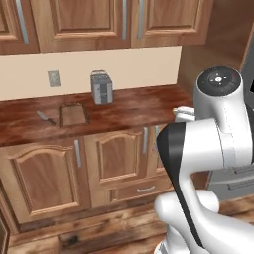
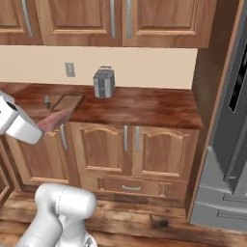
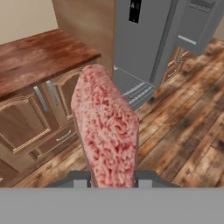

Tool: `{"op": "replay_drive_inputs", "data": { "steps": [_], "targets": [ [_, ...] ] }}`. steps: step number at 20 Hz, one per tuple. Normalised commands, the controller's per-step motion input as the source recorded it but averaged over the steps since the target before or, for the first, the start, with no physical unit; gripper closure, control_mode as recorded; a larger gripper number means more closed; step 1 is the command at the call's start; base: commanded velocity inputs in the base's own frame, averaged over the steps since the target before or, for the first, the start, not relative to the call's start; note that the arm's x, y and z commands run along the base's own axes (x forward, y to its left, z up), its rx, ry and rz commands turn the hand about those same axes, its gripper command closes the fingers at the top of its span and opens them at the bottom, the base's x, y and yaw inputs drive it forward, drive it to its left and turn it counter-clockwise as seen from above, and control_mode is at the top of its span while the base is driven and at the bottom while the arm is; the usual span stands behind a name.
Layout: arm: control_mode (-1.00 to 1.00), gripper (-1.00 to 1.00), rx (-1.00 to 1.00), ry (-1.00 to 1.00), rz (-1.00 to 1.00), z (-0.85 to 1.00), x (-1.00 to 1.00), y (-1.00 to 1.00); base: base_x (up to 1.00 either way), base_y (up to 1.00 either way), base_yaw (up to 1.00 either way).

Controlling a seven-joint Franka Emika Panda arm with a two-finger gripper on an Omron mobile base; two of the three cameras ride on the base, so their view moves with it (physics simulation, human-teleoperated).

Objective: Retrieve the steak from the fridge and place it on the cutting board.

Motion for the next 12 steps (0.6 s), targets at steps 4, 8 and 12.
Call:
{"op": "replay_drive_inputs", "data": {
  "steps": [4, 8, 12],
  "targets": [
    [1.00, 1.00, 0.00, 0.00, 0.00, 0.00, 0.00, 0.00, 0.43, 0.36, 0.00],
    [1.00, 1.00, 0.00, 0.00, 0.00, 0.00, 0.00, 0.00, 0.47, 0.25, 0.00],
    [1.00, 1.00, 0.00, 0.00, 0.00, 0.00, 0.00, 0.00, 0.41, 0.30, 0.00]
  ]
}}
